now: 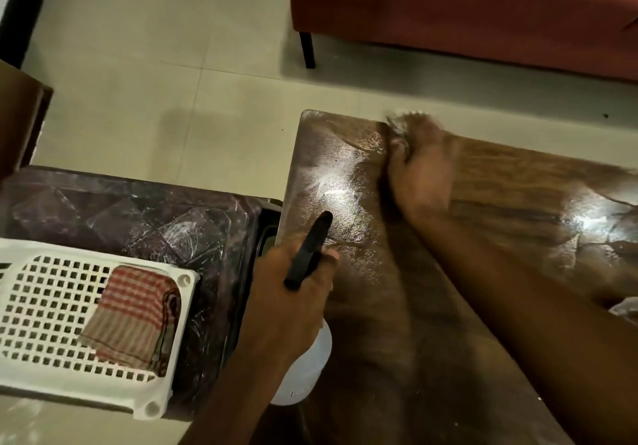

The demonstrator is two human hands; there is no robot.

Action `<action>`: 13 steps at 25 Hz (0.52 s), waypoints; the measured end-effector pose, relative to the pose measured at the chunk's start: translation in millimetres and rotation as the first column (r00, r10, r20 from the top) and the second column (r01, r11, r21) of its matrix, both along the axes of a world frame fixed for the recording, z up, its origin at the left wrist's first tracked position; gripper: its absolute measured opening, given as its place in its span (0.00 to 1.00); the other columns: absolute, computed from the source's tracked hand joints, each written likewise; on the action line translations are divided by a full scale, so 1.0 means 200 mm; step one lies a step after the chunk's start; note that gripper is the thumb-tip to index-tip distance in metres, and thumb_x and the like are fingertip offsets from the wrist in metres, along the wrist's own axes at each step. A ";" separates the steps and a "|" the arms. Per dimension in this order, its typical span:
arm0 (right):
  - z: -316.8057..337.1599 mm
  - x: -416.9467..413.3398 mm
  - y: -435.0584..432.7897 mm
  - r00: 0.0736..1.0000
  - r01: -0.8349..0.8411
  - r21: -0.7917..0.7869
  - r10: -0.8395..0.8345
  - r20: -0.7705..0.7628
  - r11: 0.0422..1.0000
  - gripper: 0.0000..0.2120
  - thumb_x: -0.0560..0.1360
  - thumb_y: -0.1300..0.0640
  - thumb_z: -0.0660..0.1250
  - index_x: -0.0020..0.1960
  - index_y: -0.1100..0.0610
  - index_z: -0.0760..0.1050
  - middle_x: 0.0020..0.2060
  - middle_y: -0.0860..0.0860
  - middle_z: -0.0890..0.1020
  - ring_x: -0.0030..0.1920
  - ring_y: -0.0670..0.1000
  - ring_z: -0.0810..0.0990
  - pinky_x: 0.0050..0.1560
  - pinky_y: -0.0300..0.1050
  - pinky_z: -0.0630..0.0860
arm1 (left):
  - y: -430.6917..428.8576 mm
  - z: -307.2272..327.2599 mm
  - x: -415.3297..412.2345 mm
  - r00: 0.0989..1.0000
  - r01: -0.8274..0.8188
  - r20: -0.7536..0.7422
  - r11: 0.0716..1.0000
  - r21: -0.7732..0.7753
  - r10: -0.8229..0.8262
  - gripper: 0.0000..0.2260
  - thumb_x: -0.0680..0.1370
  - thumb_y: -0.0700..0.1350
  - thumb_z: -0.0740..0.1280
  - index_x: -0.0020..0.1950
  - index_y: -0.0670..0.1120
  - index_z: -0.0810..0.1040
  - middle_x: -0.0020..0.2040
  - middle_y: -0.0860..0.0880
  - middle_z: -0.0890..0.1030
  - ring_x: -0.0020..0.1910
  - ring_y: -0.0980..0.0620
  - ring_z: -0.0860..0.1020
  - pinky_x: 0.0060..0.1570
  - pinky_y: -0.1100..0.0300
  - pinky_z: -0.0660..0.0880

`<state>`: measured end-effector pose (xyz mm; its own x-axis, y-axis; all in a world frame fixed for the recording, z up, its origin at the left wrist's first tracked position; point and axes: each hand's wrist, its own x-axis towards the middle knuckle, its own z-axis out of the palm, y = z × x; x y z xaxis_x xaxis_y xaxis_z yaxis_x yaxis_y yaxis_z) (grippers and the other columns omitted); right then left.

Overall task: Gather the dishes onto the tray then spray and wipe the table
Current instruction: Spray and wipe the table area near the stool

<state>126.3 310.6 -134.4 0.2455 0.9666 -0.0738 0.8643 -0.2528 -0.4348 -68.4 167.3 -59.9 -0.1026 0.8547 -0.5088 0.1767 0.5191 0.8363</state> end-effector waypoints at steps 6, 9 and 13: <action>0.03 -0.19 0.07 0.461 -0.886 0.006 0.879 0.119 0.464 0.22 0.85 0.49 0.57 0.78 0.49 0.70 0.77 0.52 0.74 0.74 0.57 0.70 0.69 0.50 0.70 | 0.02 0.00 -0.03 0.998 -0.037 0.045 0.999 0.011 0.036 0.12 0.73 0.59 0.69 0.44 0.52 0.83 0.39 0.39 0.85 0.21 0.54 0.71 0.28 0.52 0.71; 0.02 -0.22 0.27 0.912 -0.409 -0.005 0.409 0.027 0.913 0.21 0.85 0.52 0.61 0.78 0.51 0.72 0.76 0.52 0.75 0.73 0.59 0.70 0.74 0.54 0.69 | 0.00 -0.02 -0.07 0.996 -0.067 0.053 0.998 0.000 0.067 0.13 0.72 0.60 0.69 0.43 0.51 0.83 0.37 0.36 0.83 0.21 0.51 0.73 0.26 0.49 0.73; 0.04 -0.35 0.21 0.555 -0.824 -0.089 0.828 0.076 0.560 0.22 0.86 0.47 0.57 0.79 0.47 0.69 0.79 0.49 0.71 0.76 0.58 0.67 0.74 0.60 0.70 | -0.04 -0.03 -0.11 1.000 -0.004 -0.001 1.000 -0.014 0.004 0.16 0.75 0.62 0.69 0.41 0.51 0.82 0.33 0.41 0.82 0.22 0.42 0.76 0.26 0.35 0.78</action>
